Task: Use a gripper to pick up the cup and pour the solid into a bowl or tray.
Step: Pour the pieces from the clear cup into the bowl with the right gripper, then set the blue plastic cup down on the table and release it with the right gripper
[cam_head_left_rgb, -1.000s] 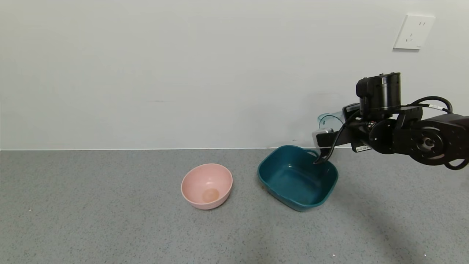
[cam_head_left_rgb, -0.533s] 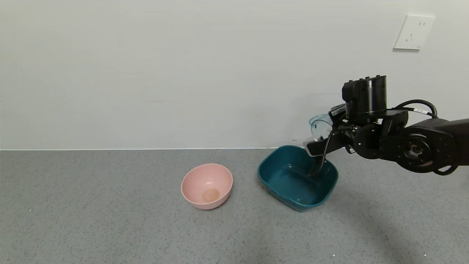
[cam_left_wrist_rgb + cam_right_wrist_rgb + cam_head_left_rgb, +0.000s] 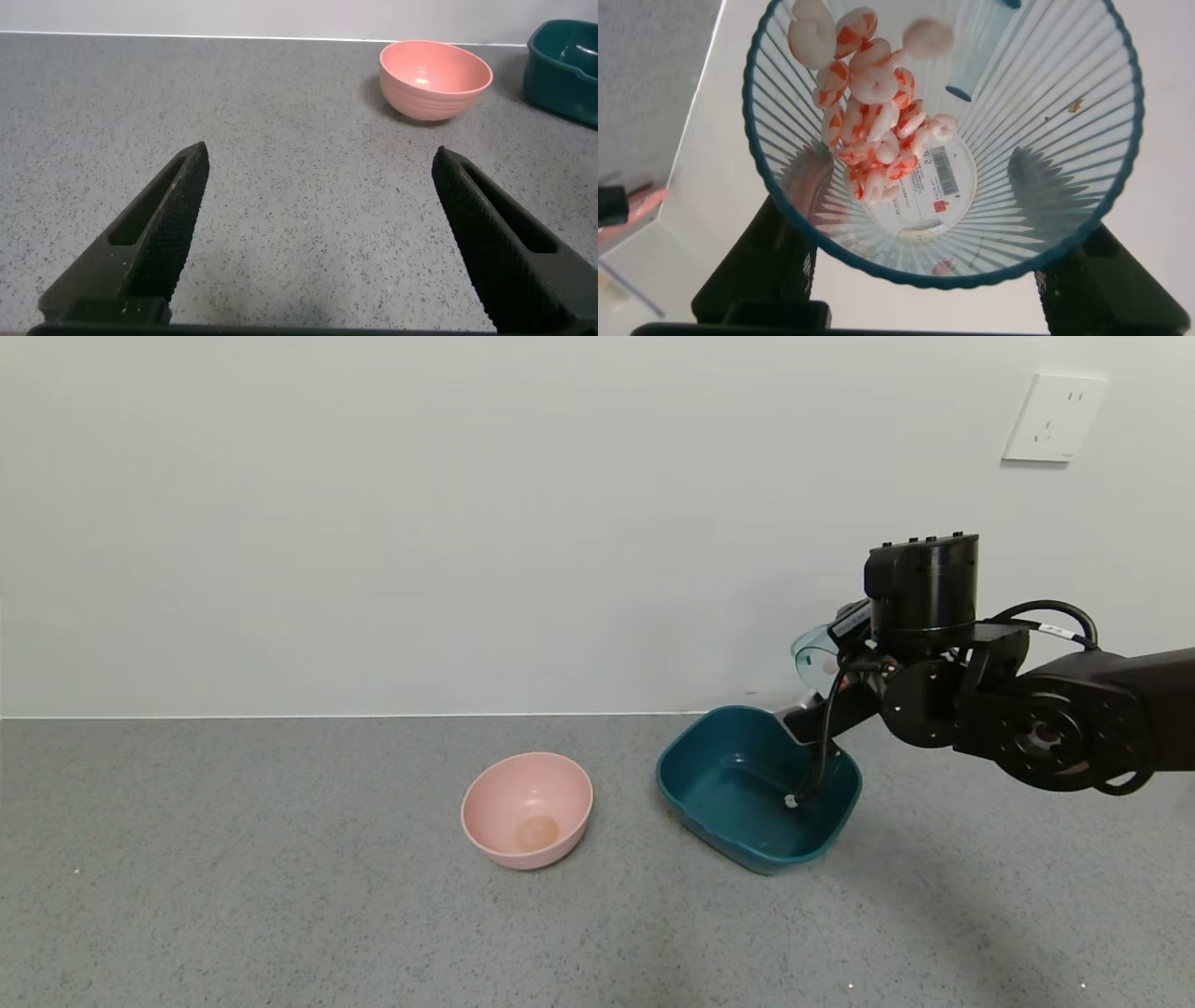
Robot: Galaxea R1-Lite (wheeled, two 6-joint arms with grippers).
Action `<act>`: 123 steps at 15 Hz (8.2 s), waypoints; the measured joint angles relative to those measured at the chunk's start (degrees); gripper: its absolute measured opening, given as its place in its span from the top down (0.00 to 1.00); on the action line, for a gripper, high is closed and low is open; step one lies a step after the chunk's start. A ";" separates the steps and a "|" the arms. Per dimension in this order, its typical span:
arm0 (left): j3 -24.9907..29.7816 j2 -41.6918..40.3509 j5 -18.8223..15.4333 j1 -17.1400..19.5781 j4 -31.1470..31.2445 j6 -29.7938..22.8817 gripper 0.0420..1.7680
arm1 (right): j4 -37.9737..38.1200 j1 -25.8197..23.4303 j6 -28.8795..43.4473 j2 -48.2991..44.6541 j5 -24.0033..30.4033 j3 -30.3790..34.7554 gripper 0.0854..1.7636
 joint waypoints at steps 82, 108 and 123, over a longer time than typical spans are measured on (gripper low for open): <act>0.00 0.00 0.02 0.02 0.02 0.00 0.03 | -17.53 -8.53 120.61 -15.13 14.47 47.06 0.27; 0.00 0.00 0.00 0.05 0.00 0.00 0.03 | -32.06 -9.12 122.97 -4.27 14.71 56.26 0.27; 0.00 0.00 0.02 0.02 0.00 0.00 0.03 | -32.56 -9.03 122.76 -3.78 14.38 56.61 0.16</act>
